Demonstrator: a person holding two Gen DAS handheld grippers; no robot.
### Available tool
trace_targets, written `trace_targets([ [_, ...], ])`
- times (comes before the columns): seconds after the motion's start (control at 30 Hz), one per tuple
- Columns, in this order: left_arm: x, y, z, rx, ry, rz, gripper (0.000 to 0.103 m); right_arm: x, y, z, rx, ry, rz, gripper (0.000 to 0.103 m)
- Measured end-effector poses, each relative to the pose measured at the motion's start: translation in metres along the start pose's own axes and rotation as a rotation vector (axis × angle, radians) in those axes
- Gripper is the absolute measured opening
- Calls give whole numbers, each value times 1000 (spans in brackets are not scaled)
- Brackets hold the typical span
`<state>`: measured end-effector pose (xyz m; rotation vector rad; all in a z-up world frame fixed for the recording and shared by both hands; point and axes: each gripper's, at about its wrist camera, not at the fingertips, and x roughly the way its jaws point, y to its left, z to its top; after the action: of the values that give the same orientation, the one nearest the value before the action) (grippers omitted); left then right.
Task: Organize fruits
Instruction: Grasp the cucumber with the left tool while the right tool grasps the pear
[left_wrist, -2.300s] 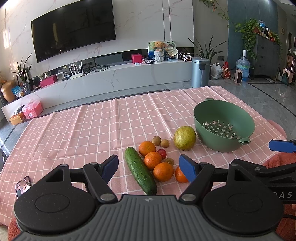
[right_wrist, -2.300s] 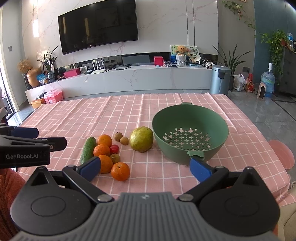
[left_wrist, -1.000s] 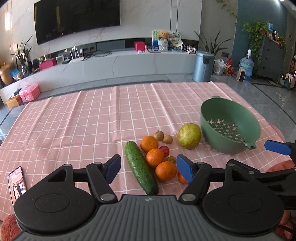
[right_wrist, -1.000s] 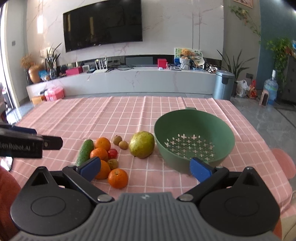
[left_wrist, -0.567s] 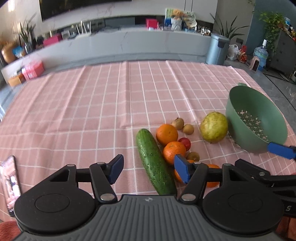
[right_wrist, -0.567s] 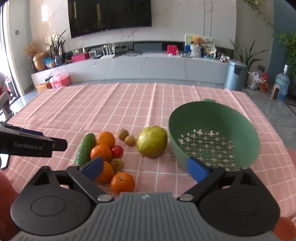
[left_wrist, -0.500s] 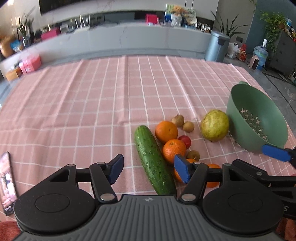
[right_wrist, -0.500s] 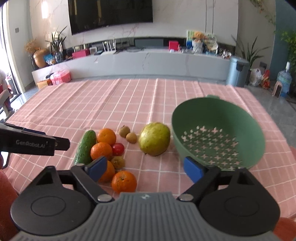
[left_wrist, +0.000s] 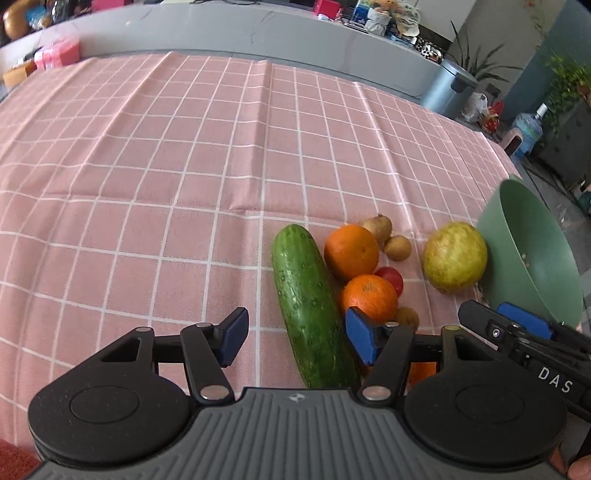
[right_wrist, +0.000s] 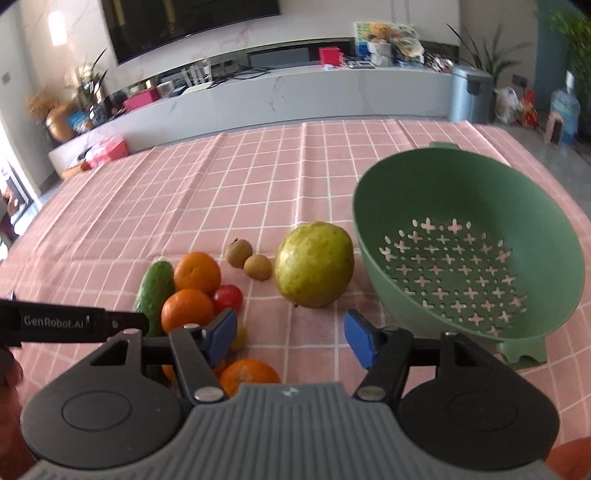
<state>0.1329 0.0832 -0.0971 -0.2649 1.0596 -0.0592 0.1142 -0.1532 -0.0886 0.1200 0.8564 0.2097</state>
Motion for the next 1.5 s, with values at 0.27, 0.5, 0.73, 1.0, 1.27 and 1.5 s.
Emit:
trace_targets([
  [0.27, 8, 2, 3, 31, 22, -25, 67, 9, 2, 3, 22, -6, 0, 62],
  [0.5, -13, -3, -1, 52, 0, 117, 54, 16, 1, 4, 32, -6, -3, 62],
  [0.73, -4, 2, 7, -5, 8, 70, 57, 18, 3, 4, 53, -13, -11, 62],
  [1.0, 14, 4, 8, -10, 30, 80, 58, 29, 0, 9, 201, -31, -85, 62],
  [1.27, 23, 3, 12, -38, 53, 67, 51, 45, -1, 11, 318, -65, -130, 62],
  [1.5, 25, -1, 13, -68, 66, 79, 43, 53, 3, 11, 331, -85, -157, 63],
])
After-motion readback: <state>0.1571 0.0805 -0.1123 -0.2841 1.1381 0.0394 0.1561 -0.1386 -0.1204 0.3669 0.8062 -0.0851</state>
